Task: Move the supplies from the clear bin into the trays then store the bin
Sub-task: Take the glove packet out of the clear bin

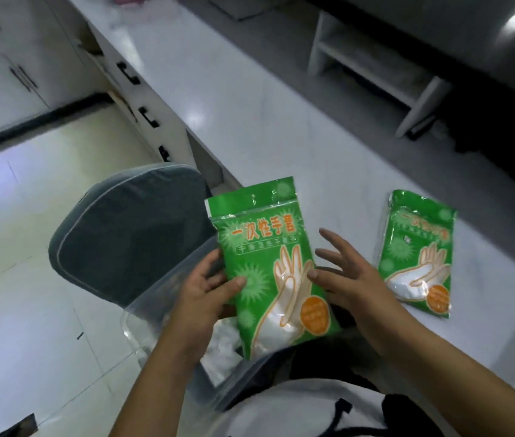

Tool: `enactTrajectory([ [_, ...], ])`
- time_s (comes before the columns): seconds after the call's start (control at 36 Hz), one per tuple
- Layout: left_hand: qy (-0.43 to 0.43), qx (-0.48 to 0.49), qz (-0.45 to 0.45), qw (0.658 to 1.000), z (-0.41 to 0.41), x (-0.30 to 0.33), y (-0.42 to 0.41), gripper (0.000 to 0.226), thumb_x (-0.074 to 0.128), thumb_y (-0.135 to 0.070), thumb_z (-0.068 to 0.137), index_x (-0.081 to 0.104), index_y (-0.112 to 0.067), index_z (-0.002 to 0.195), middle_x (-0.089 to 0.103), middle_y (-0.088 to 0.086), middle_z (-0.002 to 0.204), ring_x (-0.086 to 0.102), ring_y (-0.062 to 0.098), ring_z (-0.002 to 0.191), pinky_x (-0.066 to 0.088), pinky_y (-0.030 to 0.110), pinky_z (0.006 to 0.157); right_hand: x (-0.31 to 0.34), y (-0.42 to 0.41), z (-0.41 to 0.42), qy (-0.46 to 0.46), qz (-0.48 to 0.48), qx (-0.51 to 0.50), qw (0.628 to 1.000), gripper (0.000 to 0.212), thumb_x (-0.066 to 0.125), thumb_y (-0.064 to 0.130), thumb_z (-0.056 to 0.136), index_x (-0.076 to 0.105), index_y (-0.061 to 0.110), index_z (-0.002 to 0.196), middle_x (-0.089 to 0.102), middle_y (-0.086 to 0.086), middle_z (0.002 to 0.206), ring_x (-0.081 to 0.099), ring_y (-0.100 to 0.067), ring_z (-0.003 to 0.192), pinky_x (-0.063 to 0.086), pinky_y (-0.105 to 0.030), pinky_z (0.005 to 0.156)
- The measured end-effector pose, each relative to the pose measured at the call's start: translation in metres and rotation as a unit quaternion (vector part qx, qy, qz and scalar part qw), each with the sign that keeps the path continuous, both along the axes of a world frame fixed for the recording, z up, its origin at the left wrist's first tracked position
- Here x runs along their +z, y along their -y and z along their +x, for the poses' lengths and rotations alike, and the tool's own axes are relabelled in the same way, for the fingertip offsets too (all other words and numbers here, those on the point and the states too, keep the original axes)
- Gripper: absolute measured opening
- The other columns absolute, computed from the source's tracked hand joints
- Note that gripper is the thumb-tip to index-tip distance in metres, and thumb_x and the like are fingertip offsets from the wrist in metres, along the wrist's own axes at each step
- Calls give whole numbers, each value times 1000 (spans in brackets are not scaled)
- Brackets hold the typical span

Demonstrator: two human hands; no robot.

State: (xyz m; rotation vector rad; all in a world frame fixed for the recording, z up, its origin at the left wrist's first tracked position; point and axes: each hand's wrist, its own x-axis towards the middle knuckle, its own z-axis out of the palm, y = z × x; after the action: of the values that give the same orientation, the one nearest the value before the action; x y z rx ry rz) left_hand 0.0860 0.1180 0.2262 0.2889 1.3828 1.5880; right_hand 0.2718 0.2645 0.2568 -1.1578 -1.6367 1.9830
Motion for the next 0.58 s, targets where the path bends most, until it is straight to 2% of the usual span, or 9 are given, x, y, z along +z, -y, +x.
enactTrajectory([
  [0.08,18,-35,-1,999,14,2,-21,60,73,-12,74,58,-30,128,75,12,109,74,25,88,59,34,60,14,-13,25,23,-11,-12,1000,74,83,42,61,54,61,127,58,11,135,64,-10,114,52,-46,94],
  [0.14,30,-55,-3,998,25,3,-39,64,72,-11,74,55,-28,134,74,16,109,73,24,85,58,32,59,19,-22,42,35,-23,-38,998,73,82,40,60,57,57,126,61,7,133,66,-12,111,49,-53,99],
  [0.28,43,-125,-29,991,61,6,-91,70,66,3,79,48,-24,141,72,20,111,71,24,87,57,29,64,16,-47,89,68,-28,-115,991,61,78,20,80,57,50,129,62,3,128,66,-15,108,51,-47,94],
  [0.36,35,-174,-39,983,84,6,-124,69,58,15,86,45,-21,143,72,19,106,71,25,84,59,31,64,7,-62,113,73,-19,-156,985,62,78,20,82,55,48,133,59,1,130,65,-15,108,50,-34,80],
  [0.47,-20,-246,-46,968,113,7,-175,66,59,13,87,48,-26,140,75,10,103,72,25,91,58,39,73,-4,-85,143,78,7,-228,970,63,78,16,82,55,43,135,56,-3,132,63,-17,108,50,-29,72],
  [0.53,-41,-267,-53,961,126,3,-202,67,59,14,86,48,-26,140,72,11,105,72,24,92,59,40,73,-9,-96,154,80,32,-254,963,62,79,15,82,55,43,132,57,-1,132,63,-14,104,52,-29,72],
  [0.58,-81,-281,-65,954,138,-2,-224,68,59,12,85,48,-28,139,67,13,111,71,25,94,61,40,72,-17,-105,163,108,66,-252,959,68,81,18,80,51,43,136,55,-1,136,61,-15,107,54,-34,81],
])
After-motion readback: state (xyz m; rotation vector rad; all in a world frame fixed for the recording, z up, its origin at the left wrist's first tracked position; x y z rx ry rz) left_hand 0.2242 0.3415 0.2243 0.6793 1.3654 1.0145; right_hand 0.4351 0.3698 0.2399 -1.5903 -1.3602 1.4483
